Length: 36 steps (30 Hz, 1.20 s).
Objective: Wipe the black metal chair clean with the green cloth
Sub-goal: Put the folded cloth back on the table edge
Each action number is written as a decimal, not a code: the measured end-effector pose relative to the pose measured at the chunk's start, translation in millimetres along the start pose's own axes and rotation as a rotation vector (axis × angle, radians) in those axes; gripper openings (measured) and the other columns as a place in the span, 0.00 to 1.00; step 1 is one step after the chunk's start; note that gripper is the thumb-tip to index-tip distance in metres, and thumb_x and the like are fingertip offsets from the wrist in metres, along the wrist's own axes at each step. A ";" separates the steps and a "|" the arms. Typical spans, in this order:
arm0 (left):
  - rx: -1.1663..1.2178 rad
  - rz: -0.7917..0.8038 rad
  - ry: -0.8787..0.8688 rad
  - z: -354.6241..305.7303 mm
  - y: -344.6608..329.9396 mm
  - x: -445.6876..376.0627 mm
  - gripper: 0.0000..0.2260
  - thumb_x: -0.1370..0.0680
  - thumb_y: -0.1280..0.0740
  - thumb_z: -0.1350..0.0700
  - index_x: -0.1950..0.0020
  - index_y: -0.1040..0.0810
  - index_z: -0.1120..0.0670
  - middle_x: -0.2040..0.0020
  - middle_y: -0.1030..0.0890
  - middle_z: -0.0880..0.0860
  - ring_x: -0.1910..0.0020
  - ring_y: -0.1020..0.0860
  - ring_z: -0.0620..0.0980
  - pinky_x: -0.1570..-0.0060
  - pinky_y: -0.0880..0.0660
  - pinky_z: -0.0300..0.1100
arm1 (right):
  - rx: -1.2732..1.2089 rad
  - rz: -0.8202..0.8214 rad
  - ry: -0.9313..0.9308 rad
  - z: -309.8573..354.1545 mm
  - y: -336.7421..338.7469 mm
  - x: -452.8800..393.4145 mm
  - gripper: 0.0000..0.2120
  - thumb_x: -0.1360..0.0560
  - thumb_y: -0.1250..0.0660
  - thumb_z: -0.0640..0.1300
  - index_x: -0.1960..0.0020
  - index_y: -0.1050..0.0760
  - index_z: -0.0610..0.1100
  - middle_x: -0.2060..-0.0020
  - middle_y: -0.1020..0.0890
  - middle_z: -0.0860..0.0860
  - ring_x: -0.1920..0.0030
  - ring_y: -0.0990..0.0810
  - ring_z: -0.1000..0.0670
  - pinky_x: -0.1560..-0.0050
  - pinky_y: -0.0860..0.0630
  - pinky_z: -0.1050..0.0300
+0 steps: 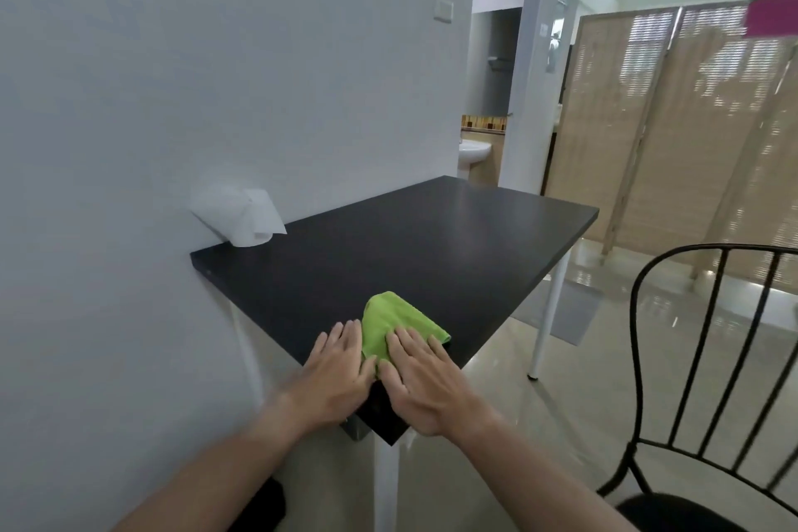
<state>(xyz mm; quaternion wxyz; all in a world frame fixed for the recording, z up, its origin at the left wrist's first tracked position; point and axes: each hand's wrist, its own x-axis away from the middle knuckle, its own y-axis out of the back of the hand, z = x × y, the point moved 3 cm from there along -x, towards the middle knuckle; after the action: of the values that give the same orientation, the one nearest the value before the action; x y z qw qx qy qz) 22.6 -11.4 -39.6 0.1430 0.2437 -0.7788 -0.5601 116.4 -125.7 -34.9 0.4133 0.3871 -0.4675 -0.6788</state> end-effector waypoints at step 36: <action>-0.107 -0.166 0.069 -9.3 17.8 4.2 0.35 0.31 0.40 0.62 0.23 0.36 0.51 0.19 0.49 0.51 0.21 0.53 0.54 0.24 0.54 0.54 | 0.040 -0.159 -0.025 -19.1 30.6 -10.9 0.14 0.25 0.45 0.49 0.49 0.26 0.41 0.47 0.21 0.44 0.46 0.24 0.43 0.46 0.31 0.51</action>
<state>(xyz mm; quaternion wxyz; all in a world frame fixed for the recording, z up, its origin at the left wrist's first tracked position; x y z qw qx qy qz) 19.8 -16.6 -19.9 0.1356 0.3184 -0.7195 -0.6022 143.8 -128.4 -9.1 0.3443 0.4226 -0.4540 -0.7048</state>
